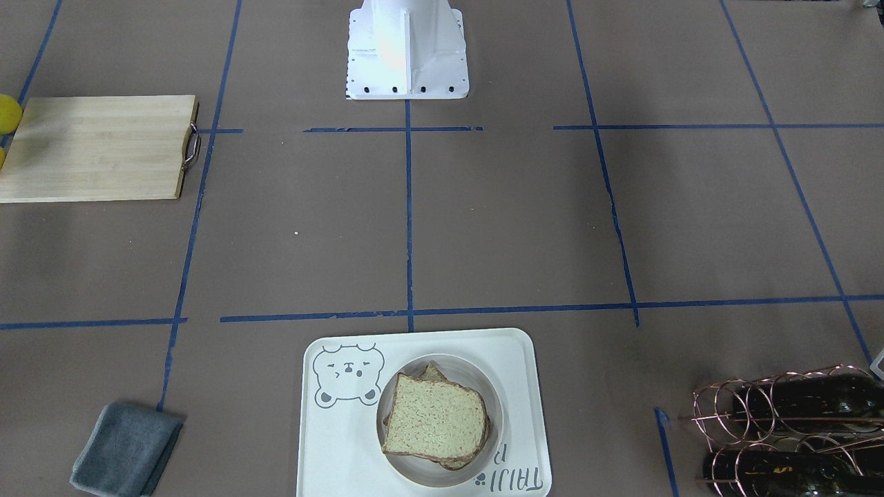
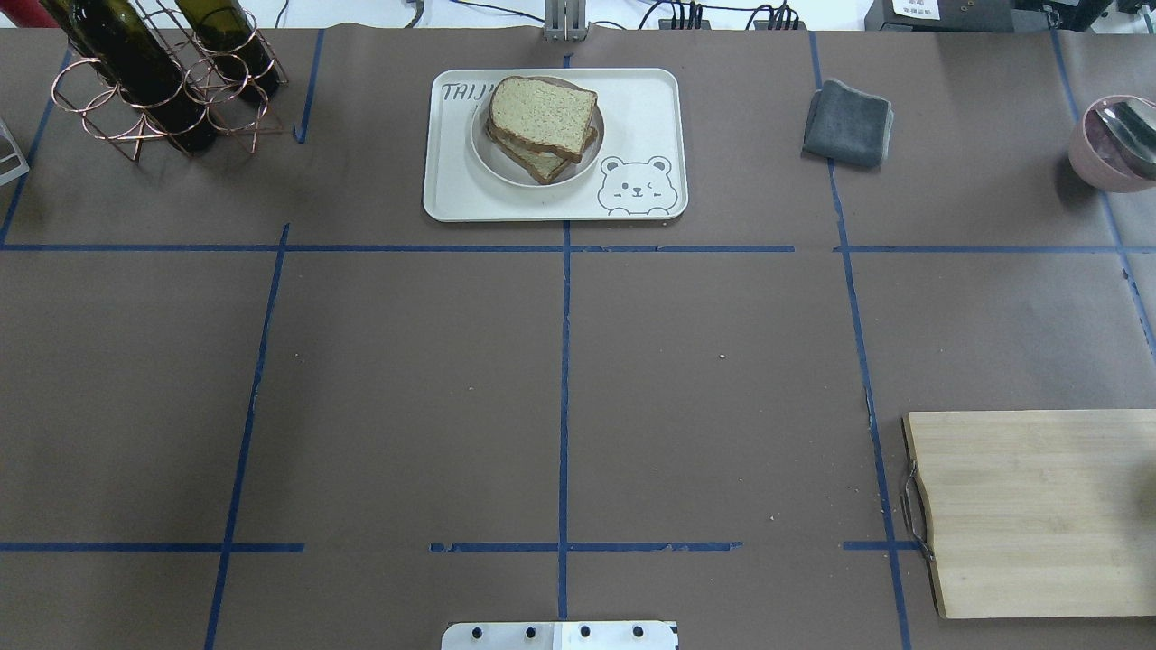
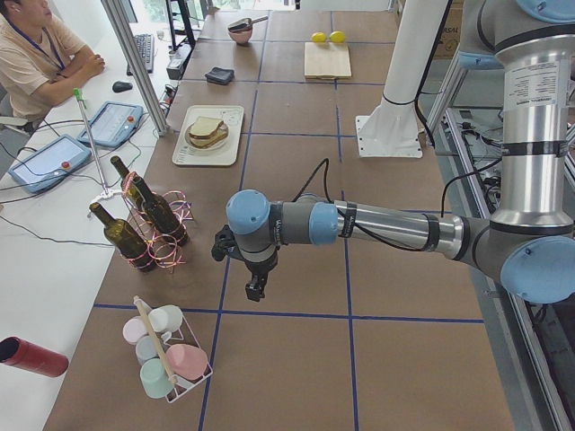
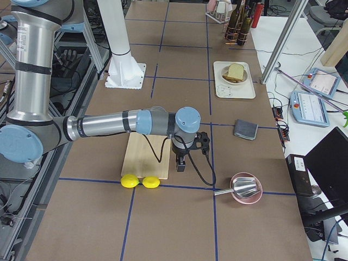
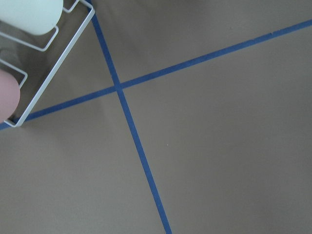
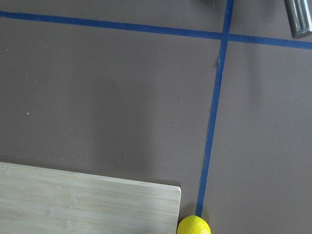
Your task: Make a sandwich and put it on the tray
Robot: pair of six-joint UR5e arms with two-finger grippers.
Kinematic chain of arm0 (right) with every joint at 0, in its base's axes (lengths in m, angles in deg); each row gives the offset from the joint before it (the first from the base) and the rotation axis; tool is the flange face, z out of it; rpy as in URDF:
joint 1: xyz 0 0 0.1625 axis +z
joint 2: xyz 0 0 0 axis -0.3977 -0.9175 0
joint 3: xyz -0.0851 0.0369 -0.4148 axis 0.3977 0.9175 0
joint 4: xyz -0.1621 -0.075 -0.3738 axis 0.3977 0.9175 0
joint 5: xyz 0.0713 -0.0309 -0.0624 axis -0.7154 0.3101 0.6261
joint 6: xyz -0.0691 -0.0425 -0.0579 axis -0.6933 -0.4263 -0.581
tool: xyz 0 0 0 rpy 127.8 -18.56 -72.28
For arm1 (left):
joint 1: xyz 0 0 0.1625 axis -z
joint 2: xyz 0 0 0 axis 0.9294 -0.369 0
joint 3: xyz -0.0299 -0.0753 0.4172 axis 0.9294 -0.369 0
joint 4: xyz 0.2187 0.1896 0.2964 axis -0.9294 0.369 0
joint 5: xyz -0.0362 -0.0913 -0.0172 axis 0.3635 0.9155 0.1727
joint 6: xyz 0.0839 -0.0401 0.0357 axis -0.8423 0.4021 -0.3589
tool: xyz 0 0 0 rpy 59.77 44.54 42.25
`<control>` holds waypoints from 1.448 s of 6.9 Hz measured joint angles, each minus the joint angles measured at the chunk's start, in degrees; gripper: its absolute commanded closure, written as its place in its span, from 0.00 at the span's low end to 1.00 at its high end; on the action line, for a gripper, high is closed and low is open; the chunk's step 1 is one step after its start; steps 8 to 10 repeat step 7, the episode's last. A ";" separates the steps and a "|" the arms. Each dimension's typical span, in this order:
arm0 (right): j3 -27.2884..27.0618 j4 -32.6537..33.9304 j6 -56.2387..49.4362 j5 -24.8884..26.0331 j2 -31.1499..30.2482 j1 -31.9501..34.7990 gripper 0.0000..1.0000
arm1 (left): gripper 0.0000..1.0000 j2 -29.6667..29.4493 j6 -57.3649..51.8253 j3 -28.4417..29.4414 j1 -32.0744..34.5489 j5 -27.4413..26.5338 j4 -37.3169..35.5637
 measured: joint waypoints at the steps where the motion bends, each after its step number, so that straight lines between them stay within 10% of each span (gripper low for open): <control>1: 0.18 -0.13 -0.16 0.07 -0.10 0.00 0.00 | 0.00 0.35 -0.09 0.45 0.06 -0.02 -0.31; 10: 1.32 -0.17 3.48 0.33 0.10 0.01 0.00 | 0.00 -1.23 9.25 1.91 0.19 0.06 -0.14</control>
